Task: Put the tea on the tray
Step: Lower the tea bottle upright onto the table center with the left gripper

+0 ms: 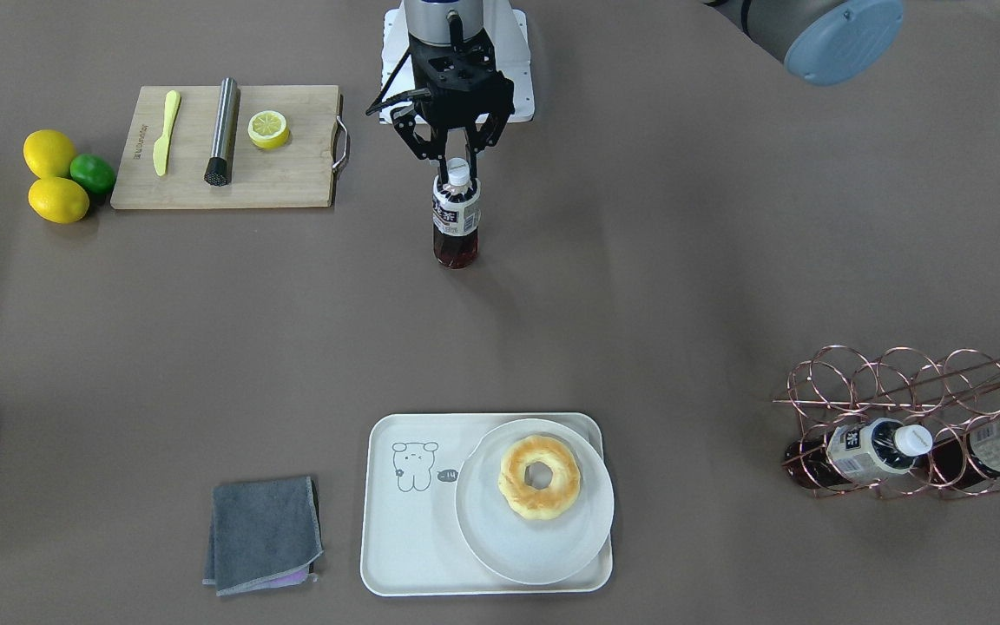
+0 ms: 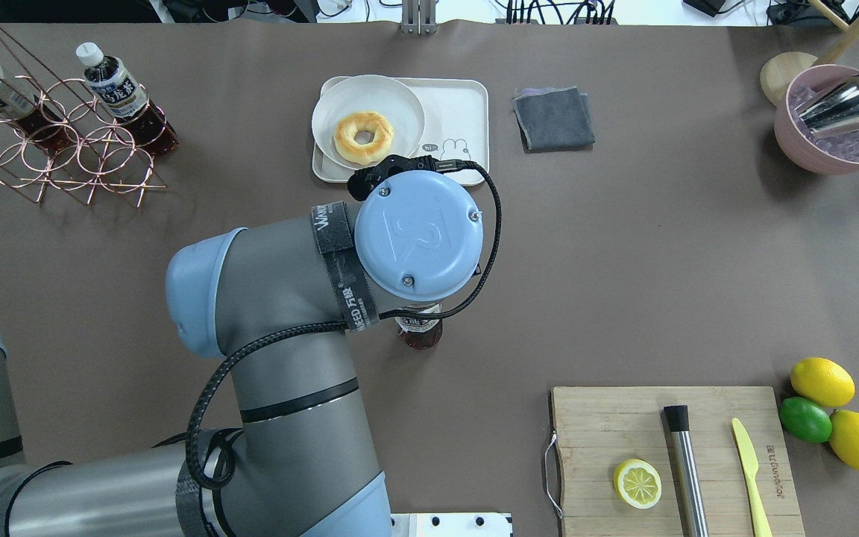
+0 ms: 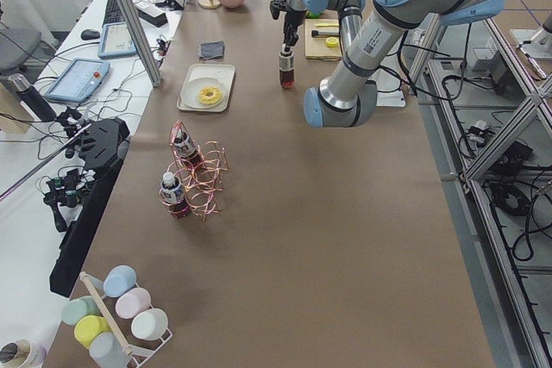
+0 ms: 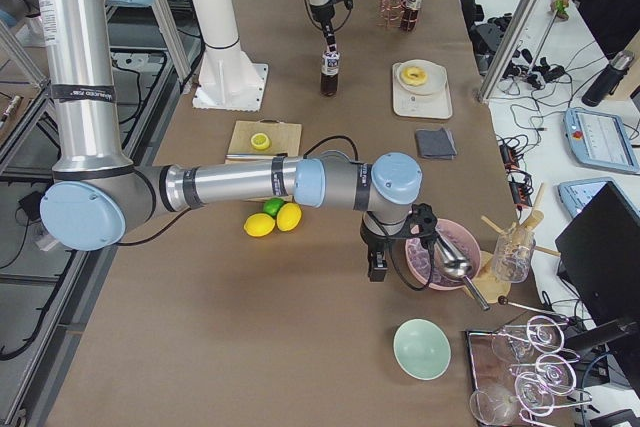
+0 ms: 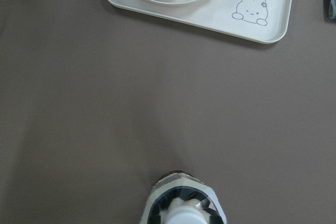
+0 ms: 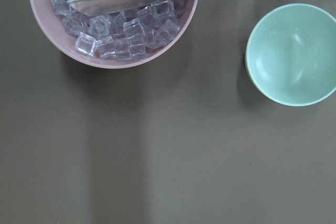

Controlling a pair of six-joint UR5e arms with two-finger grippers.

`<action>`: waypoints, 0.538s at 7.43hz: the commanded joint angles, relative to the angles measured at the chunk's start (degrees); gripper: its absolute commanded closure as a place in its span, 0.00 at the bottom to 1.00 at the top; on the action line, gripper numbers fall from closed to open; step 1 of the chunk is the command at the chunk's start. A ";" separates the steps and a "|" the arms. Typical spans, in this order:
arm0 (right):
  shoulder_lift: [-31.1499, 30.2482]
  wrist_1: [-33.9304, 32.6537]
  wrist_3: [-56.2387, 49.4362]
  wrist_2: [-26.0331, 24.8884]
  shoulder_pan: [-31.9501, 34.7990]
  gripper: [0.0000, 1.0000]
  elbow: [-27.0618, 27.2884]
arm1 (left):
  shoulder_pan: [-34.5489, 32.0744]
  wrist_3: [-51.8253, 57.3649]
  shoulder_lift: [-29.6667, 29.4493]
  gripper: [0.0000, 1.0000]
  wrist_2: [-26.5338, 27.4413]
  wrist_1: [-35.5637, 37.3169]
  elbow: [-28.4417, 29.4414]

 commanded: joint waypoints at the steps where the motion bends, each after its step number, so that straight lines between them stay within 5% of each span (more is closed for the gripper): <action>1: -0.09 0.00 -0.04 0.08 0.00 0.00 -0.09 | 0.29 0.07 0.34 1.00 0.97 0.00 0.25; 2: -0.09 0.00 0.05 0.08 0.00 0.00 -0.26 | 0.29 0.07 0.08 0.82 1.07 0.00 0.17; 3: -0.09 0.00 0.05 0.08 0.00 0.00 -0.44 | 0.29 0.33 0.25 0.03 2.11 -0.09 0.17; 4: -0.01 0.00 0.05 0.08 0.00 0.00 -0.61 | 0.47 0.68 0.26 0.02 3.69 -0.09 0.17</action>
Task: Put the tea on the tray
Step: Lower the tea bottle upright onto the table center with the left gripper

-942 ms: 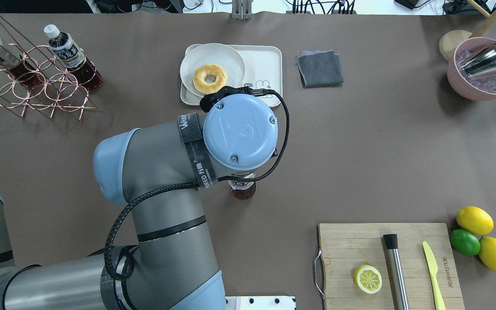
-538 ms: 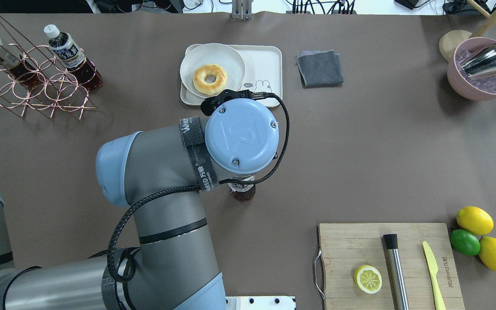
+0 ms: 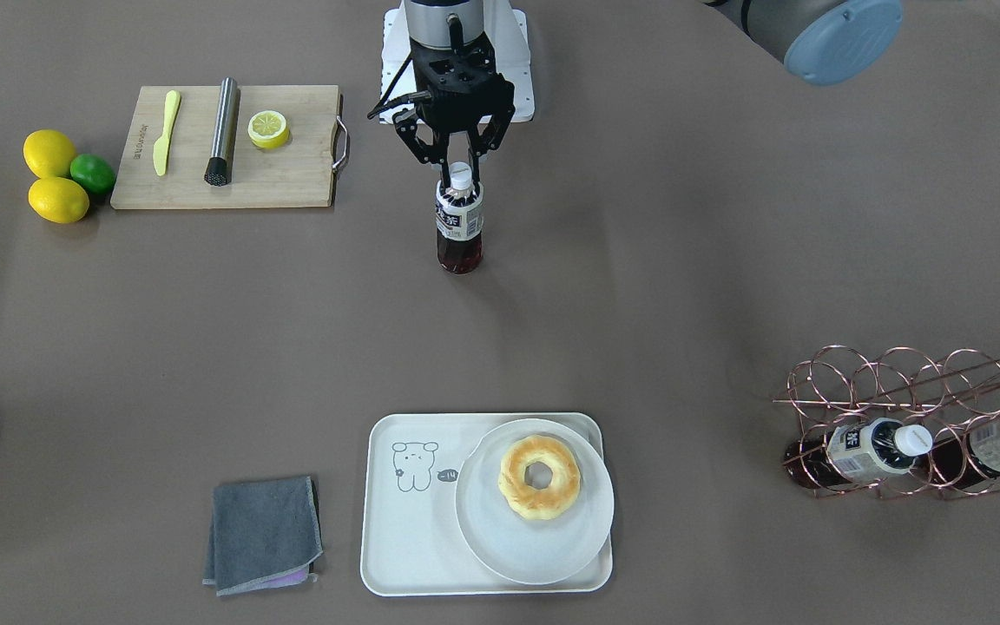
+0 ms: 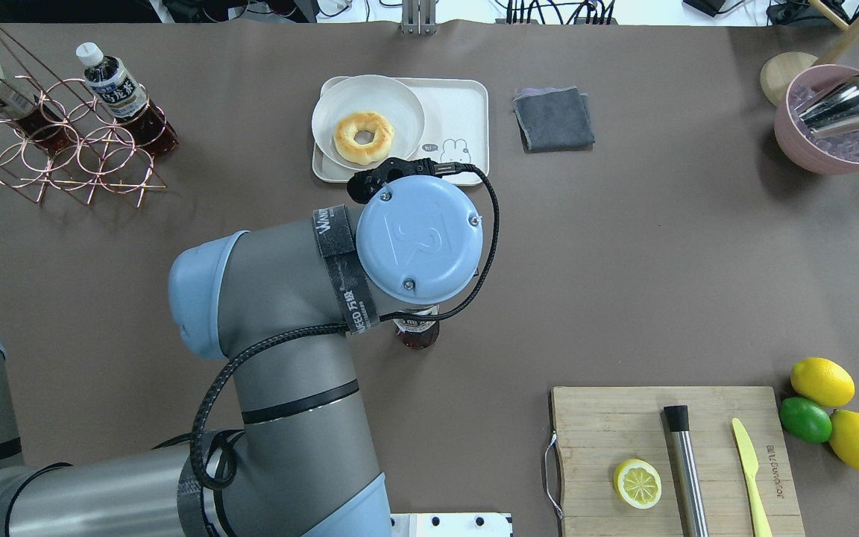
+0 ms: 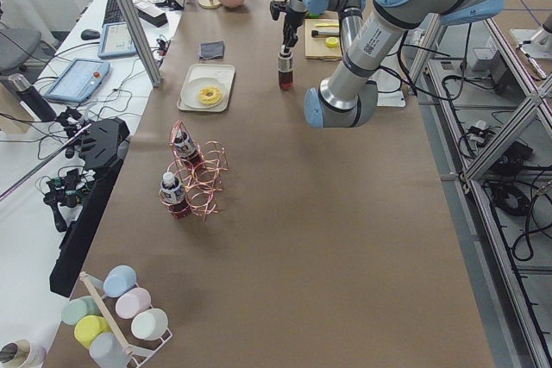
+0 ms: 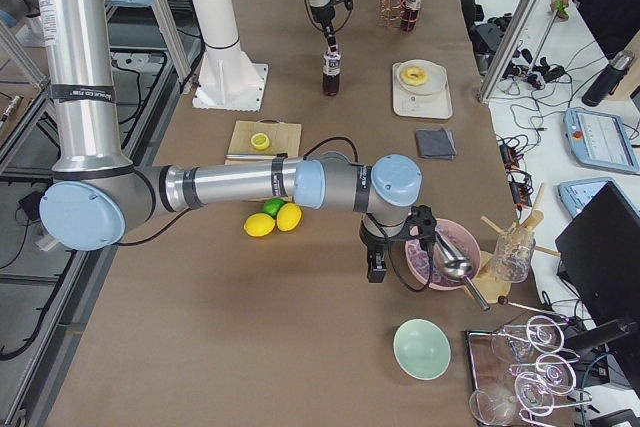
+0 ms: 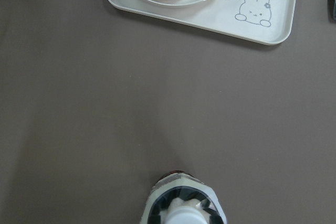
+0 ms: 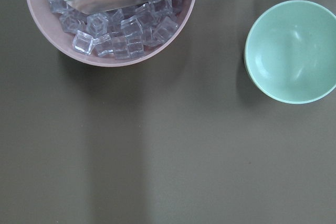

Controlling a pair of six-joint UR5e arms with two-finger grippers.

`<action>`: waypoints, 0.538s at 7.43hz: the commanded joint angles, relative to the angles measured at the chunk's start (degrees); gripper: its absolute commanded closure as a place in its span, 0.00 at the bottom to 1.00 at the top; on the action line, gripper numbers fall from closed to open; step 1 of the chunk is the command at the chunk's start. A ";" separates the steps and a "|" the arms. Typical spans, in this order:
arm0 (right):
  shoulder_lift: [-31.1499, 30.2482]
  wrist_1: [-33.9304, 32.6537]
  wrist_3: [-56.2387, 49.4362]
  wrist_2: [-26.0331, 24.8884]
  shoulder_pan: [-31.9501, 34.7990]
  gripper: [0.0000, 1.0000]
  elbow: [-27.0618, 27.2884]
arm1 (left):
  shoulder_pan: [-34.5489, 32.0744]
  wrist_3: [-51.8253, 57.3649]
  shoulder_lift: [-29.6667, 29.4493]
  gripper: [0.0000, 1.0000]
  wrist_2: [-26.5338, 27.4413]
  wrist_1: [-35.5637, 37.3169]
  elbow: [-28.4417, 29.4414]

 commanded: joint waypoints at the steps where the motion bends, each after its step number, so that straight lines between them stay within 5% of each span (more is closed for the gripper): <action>1: 0.25 0.00 -0.07 -0.09 0.00 0.00 -0.56 | 0.11 0.47 -0.03 0.02 2.19 -0.04 -0.36; 4: 1.21 0.00 0.01 0.00 0.00 0.00 -1.53 | -0.68 4.34 0.05 0.02 1.76 0.22 -6.05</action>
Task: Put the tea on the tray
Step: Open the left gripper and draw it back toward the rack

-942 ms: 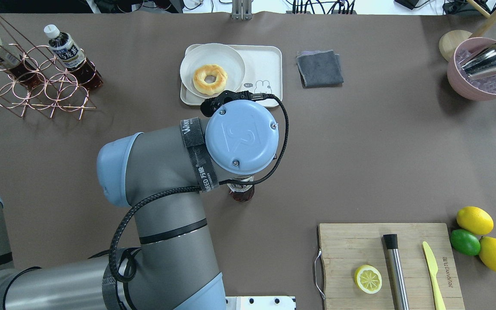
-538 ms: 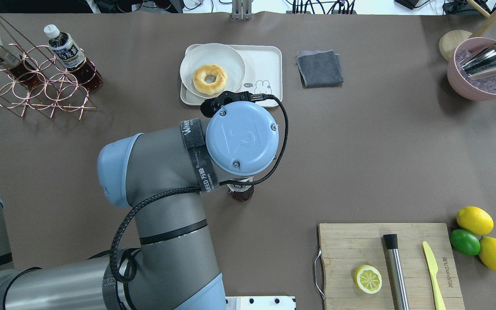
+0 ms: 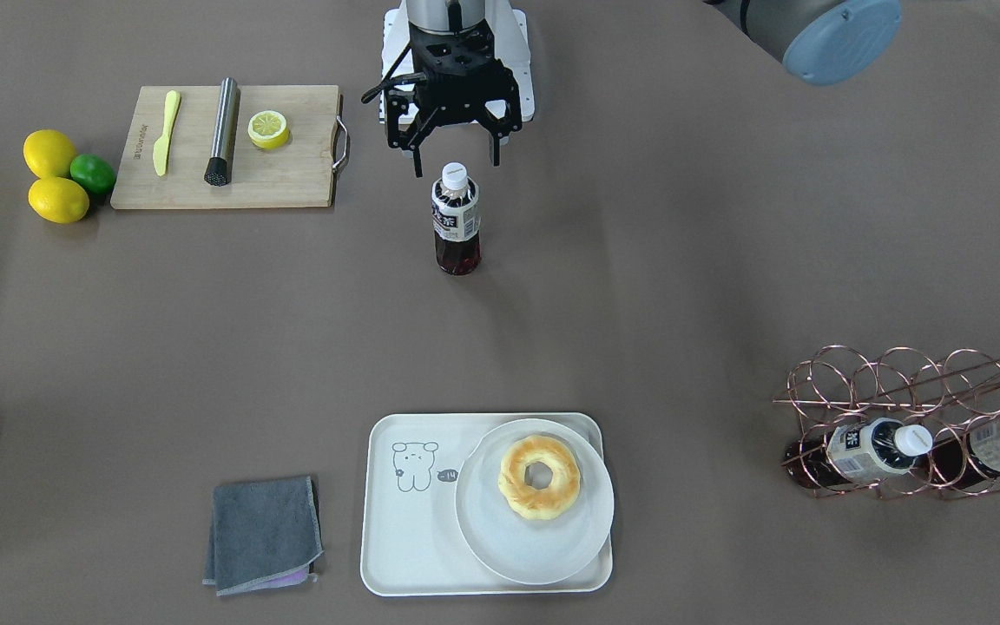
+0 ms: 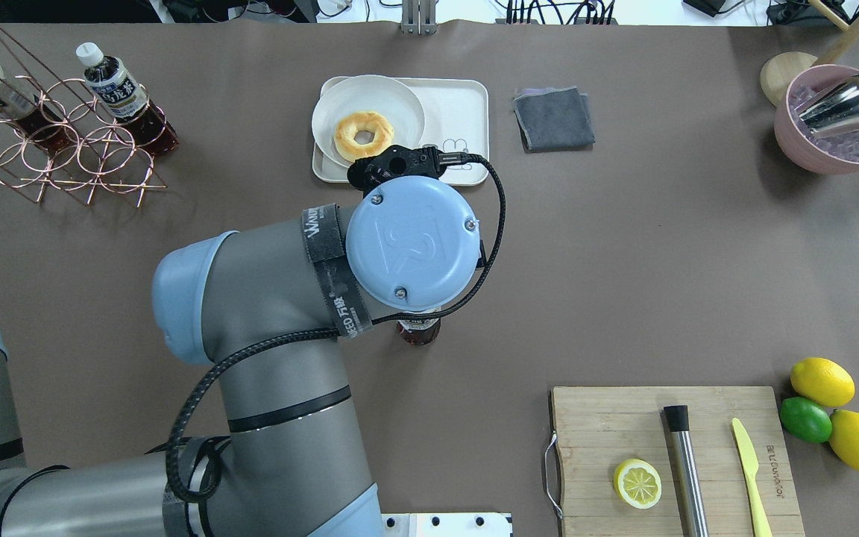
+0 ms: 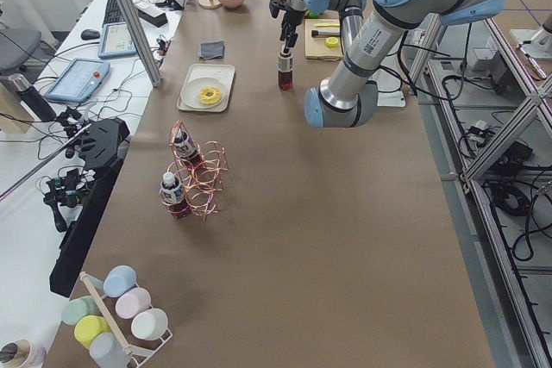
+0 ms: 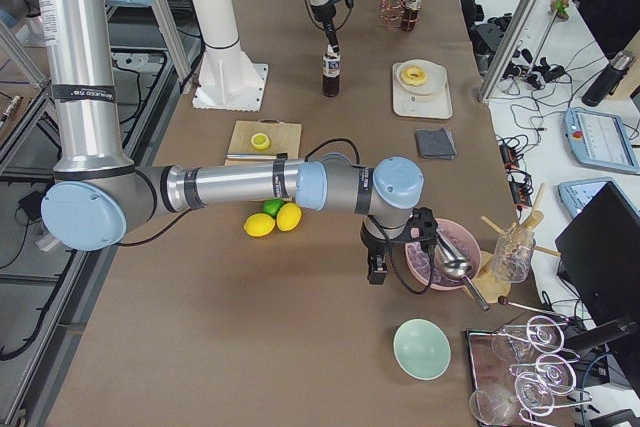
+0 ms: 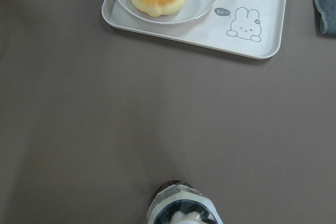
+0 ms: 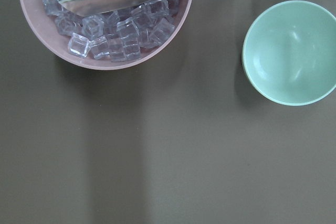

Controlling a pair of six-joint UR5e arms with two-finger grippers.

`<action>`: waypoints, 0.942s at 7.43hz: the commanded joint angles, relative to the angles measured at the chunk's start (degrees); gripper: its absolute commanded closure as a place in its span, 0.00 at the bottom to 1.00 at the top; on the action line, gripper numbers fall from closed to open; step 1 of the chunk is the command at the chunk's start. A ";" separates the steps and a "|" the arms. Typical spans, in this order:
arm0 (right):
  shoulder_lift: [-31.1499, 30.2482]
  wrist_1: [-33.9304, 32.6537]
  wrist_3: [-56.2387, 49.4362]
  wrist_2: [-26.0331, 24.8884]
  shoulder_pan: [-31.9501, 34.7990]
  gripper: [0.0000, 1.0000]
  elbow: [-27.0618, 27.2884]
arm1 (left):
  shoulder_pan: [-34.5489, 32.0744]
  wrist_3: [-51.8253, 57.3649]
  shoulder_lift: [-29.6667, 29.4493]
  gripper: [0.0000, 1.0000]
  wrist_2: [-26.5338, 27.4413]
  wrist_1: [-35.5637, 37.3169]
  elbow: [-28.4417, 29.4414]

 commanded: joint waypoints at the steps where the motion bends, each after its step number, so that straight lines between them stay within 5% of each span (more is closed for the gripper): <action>1: 0.61 0.00 0.01 0.01 0.00 0.00 -0.27 | -2.16 1.97 0.31 0.02 -0.48 0.17 -4.74; 3: 1.05 0.00 0.10 0.01 0.00 0.00 -0.09 | -5.67 13.86 7.89 0.02 -1.27 -1.22 -9.54; 7: 2.19 0.00 0.19 -0.08 0.00 0.00 -0.18 | -11.48 21.91 20.06 0.02 -1.71 -16.33 -10.47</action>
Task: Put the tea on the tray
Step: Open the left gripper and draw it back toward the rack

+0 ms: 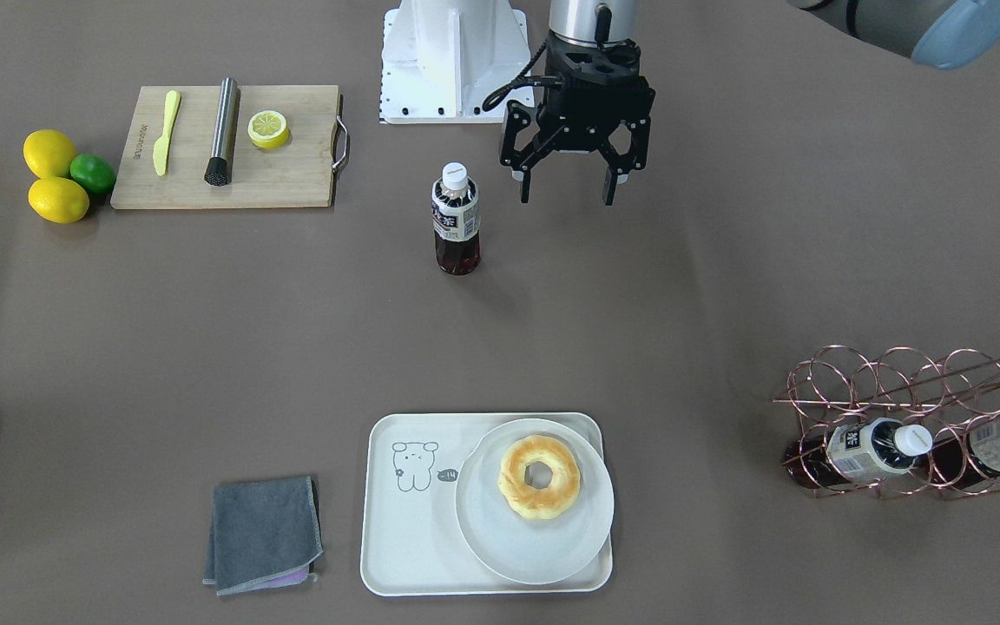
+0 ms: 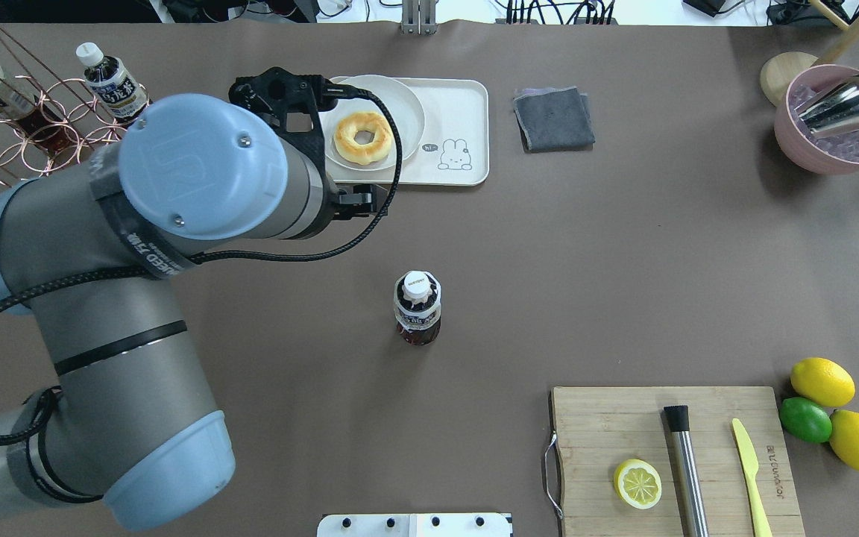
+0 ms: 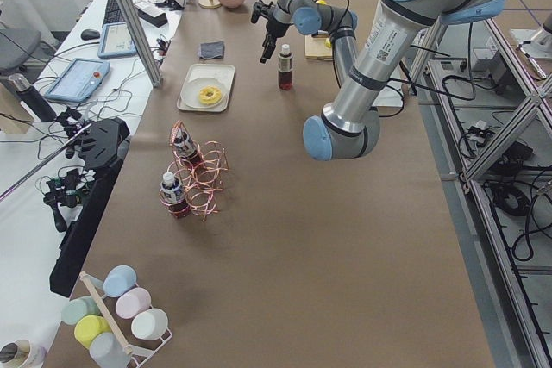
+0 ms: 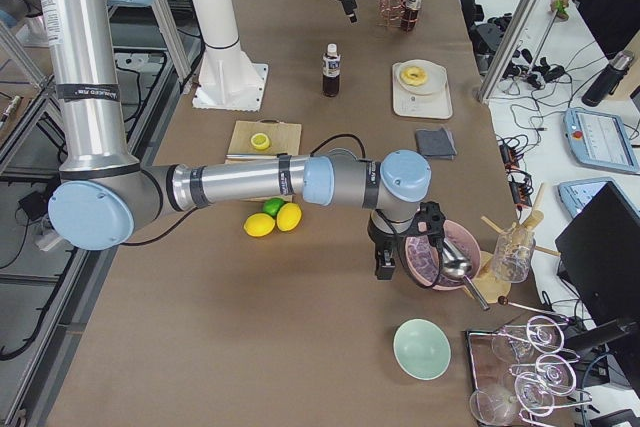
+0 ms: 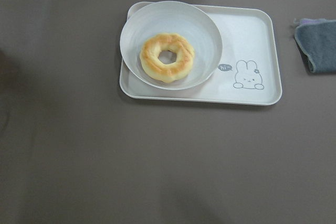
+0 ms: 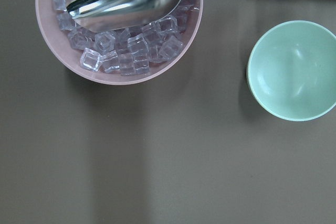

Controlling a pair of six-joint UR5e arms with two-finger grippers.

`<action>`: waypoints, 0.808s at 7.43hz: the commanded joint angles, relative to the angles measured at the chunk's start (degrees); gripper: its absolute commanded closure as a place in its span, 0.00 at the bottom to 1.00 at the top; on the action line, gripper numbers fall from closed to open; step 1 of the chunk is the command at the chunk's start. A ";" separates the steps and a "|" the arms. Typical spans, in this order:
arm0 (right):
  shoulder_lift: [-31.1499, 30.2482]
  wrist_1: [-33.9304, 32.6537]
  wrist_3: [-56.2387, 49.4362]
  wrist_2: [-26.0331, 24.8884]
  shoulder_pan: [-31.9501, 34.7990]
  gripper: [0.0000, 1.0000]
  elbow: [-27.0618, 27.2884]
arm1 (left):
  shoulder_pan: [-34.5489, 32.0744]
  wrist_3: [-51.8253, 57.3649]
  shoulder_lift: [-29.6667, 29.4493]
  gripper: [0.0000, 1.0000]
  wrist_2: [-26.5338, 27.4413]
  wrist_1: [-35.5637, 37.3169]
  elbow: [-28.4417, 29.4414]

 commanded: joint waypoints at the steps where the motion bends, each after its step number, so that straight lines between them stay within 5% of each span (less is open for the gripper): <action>1: 0.76 0.00 0.13 0.07 -0.09 0.00 0.24 | -2.54 4.63 6.33 0.02 0.10 -7.16 1.26; 3: 3.38 -0.26 2.48 0.16 -0.53 0.00 0.69 | -3.25 8.75 9.39 0.02 -1.21 -7.18 1.11; 4: 4.61 -0.35 3.99 0.16 -1.92 0.00 1.38 | -5.69 8.86 12.29 0.02 -6.53 -7.26 0.32; 6: 6.02 -0.44 13.60 -0.10 -9.28 0.00 7.94 | -10.18 16.19 20.89 0.02 -11.67 -7.35 -3.18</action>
